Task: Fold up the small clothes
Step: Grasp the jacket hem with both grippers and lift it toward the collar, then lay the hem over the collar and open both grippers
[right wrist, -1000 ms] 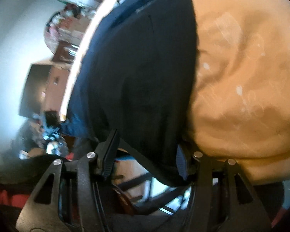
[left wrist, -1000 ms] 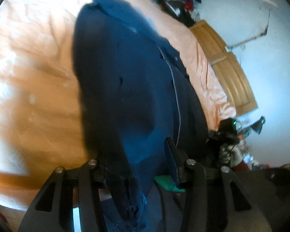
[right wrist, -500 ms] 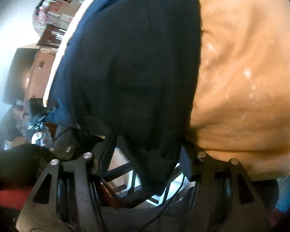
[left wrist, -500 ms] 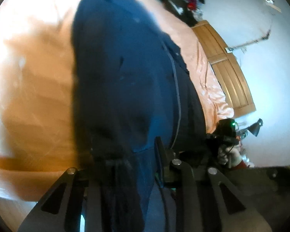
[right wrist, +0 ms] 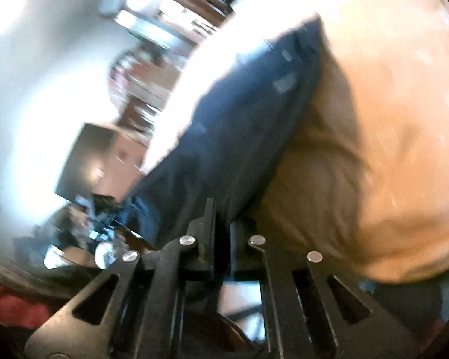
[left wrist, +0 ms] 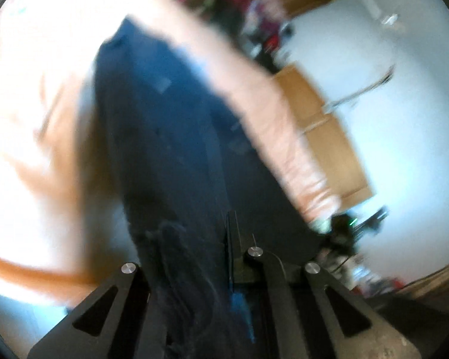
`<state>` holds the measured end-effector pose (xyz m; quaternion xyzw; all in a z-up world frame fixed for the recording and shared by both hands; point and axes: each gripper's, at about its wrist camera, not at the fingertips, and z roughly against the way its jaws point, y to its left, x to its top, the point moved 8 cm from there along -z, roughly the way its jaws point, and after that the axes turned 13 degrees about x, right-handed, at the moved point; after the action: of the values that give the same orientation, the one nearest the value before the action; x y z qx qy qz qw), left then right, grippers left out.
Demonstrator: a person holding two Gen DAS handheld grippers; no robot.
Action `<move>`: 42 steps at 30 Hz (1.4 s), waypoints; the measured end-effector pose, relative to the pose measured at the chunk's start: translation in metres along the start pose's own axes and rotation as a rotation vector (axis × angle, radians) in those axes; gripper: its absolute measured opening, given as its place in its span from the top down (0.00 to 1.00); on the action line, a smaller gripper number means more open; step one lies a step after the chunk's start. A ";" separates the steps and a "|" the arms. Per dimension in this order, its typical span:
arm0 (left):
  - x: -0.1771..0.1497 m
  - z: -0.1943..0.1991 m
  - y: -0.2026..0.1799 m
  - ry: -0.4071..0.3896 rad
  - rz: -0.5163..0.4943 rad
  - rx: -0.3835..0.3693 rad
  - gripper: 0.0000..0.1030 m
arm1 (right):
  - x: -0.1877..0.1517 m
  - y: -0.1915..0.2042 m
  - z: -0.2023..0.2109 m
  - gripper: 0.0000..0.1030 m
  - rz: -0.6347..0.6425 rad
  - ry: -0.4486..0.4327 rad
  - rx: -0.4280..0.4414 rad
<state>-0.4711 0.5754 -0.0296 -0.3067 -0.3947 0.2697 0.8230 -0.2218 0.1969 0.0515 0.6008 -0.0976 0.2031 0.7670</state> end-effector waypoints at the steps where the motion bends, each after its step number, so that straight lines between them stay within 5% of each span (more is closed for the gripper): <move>1: 0.015 0.004 -0.007 -0.035 0.010 -0.028 0.96 | 0.014 0.010 0.001 0.94 0.017 -0.023 0.027; 6: 0.088 0.003 -0.030 -0.164 0.042 -0.110 0.96 | 0.084 0.026 0.001 0.96 0.058 -0.118 0.082; 12: 0.183 -0.041 -0.026 -0.211 0.036 -0.053 0.95 | 0.198 0.005 -0.021 0.97 0.073 -0.183 0.049; 17: 0.257 -0.115 0.013 -0.183 0.054 0.061 0.91 | 0.277 -0.053 -0.066 0.96 0.051 -0.154 -0.016; 19: 0.283 -0.157 0.040 -0.155 0.050 0.120 0.86 | 0.294 -0.085 -0.086 0.92 0.036 -0.117 -0.047; 22: 0.302 -0.235 0.112 -0.033 0.106 0.342 0.67 | 0.305 -0.153 -0.112 0.80 -0.031 -0.072 -0.197; 23: 0.303 -0.257 0.132 0.020 0.116 0.394 0.55 | 0.305 -0.178 -0.121 0.55 -0.053 -0.049 -0.273; 24: 0.302 -0.276 0.151 0.053 0.119 0.433 0.54 | 0.303 -0.194 -0.125 0.44 -0.075 -0.033 -0.327; 31: 0.316 -0.294 0.152 0.034 0.069 0.392 0.42 | 0.293 -0.217 -0.156 0.37 0.041 0.067 -0.417; 34: 0.323 -0.296 0.147 0.036 0.050 0.395 0.38 | 0.302 -0.221 -0.171 0.38 0.081 0.091 -0.442; 38: 0.325 -0.283 0.133 0.020 0.038 0.420 0.35 | 0.302 -0.230 -0.182 0.79 0.124 0.120 -0.485; 42: 0.337 -0.244 0.114 -0.103 0.043 0.378 0.31 | 0.303 -0.237 -0.167 0.91 0.098 0.091 -0.493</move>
<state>-0.1122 0.8112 -0.0701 -0.1408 -0.3720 0.3717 0.8388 0.1365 0.3702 -0.0815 0.3804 -0.1388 0.2368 0.8831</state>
